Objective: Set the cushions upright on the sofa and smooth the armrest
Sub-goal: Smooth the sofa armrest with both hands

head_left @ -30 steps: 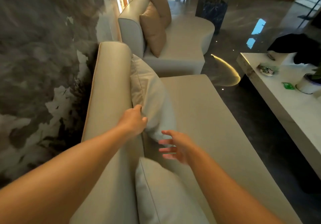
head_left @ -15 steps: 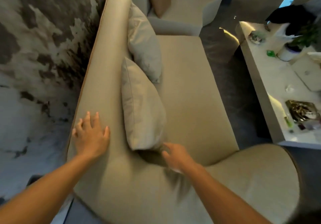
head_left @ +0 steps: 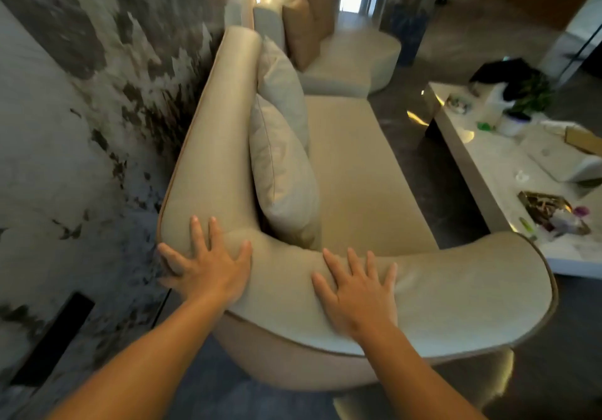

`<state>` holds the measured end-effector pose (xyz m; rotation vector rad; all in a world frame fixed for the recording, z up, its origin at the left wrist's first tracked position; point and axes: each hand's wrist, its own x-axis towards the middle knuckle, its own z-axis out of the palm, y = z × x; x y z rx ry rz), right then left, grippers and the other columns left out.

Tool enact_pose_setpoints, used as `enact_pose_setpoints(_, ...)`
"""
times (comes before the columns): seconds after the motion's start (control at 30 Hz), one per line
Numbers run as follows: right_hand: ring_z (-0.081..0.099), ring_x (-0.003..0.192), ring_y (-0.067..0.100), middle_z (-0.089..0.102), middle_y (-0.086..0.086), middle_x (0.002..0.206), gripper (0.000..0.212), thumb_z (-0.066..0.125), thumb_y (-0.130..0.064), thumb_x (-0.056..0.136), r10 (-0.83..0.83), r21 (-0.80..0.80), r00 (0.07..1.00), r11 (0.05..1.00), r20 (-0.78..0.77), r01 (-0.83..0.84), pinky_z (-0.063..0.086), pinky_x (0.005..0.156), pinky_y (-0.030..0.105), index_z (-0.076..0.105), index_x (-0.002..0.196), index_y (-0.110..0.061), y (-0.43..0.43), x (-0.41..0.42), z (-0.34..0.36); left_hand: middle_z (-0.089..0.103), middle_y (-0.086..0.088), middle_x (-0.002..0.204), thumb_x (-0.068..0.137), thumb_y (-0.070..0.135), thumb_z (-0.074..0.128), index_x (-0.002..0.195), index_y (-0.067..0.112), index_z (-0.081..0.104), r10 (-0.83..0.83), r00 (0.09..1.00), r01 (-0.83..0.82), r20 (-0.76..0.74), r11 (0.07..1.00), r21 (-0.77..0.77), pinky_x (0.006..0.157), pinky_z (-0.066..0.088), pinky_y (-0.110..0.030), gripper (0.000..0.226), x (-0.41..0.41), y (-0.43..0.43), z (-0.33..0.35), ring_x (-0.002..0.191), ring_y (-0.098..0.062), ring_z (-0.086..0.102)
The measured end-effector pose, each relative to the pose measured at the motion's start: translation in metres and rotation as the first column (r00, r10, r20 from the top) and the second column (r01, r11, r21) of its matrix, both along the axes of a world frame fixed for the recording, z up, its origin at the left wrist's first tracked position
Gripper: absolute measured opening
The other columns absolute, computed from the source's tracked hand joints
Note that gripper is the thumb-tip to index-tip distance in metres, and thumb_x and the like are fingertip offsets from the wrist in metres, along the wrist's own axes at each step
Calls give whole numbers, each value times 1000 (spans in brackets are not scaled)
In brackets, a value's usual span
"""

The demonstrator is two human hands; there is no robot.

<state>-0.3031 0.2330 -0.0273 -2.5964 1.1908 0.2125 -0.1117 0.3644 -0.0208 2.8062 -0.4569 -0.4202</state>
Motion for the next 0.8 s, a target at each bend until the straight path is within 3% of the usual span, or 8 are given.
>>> enact_pose_setpoints(0.2,-9,146,43,2,0,165,73,0,-81,75,-128,-55,991,990,-34,126,-15,99,77,-2,143,-56,8,5,-4,-5,16,163,67,86,13,150,45,1,64,988,-52,138,995,-88,105,28,-69,93,1,-5,-21,144,-45,-8)
enact_pose_setpoints(0.5,1,146,43,14,0,163,76,-4,-79,74,-131,-129,991,984,-27,126,-12,94,79,6,144,-52,-6,52,-5,-4,18,163,68,86,16,149,48,4,85,983,-77,165,996,-53,106,27,-66,90,46,-25,-20,145,-42,-7)
enact_pose_setpoints(0.8,2,144,45,18,2,162,76,-3,-76,75,-196,-139,980,971,-6,194,-13,93,81,9,145,-50,-32,158,-8,-5,17,163,69,84,16,149,46,3,7,979,9,204,997,-79,107,26,-66,90,160,-61,-24,145,-42,-9)
